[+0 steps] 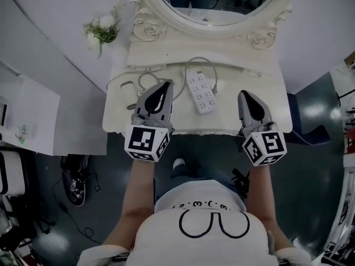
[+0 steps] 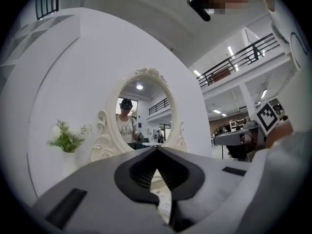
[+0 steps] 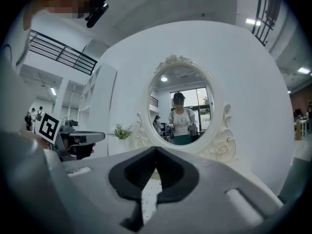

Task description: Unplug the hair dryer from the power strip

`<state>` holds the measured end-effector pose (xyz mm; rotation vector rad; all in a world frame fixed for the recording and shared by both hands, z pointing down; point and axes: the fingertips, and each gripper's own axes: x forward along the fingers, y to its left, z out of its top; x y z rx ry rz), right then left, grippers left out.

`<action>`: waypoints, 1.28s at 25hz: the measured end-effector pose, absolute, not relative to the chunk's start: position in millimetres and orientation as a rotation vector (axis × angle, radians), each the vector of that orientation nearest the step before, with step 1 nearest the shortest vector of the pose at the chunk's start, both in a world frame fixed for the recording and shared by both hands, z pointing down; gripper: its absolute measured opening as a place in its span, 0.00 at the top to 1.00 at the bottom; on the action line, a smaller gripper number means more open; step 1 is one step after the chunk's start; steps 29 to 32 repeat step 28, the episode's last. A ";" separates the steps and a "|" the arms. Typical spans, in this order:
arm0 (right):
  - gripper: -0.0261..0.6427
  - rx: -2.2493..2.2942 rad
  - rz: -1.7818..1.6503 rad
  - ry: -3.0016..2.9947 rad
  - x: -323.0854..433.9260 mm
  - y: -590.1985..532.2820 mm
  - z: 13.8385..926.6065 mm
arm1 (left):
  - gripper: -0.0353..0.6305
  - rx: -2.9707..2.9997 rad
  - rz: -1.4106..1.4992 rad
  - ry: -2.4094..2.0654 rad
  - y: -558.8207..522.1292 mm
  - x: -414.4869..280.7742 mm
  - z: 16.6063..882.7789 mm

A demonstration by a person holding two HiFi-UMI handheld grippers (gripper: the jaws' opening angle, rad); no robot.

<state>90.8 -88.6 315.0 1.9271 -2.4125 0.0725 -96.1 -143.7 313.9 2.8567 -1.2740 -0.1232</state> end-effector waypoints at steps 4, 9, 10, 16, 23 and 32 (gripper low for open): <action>0.96 1.885 -0.011 -2.438 93.9 -86.8 291.4 | 0.95 2.870 -0.169 -1.368 -132.7 -96.9 290.5; 0.96 1.864 -0.092 -2.465 104.8 -75.9 268.7 | 0.95 2.855 -0.217 -1.480 -119.8 -93.8 266.4; 0.96 1.862 -0.106 -2.470 107.0 -72.9 265.1 | 0.95 2.852 -0.223 -1.499 -116.6 -93.4 263.2; 0.96 1.850 -0.130 -2.493 117.3 -59.3 253.5 | 0.95 2.855 -0.242 -1.549 -100.8 -86.7 252.6; 0.96 1.795 -0.149 -2.501 110.9 -48.6 256.0 | 0.95 2.889 -0.213 -1.599 -91.7 -82.2 244.0; 0.96 1.791 -0.152 -2.505 108.9 -43.6 252.6 | 0.95 2.917 -0.186 -1.609 -84.4 -78.2 240.0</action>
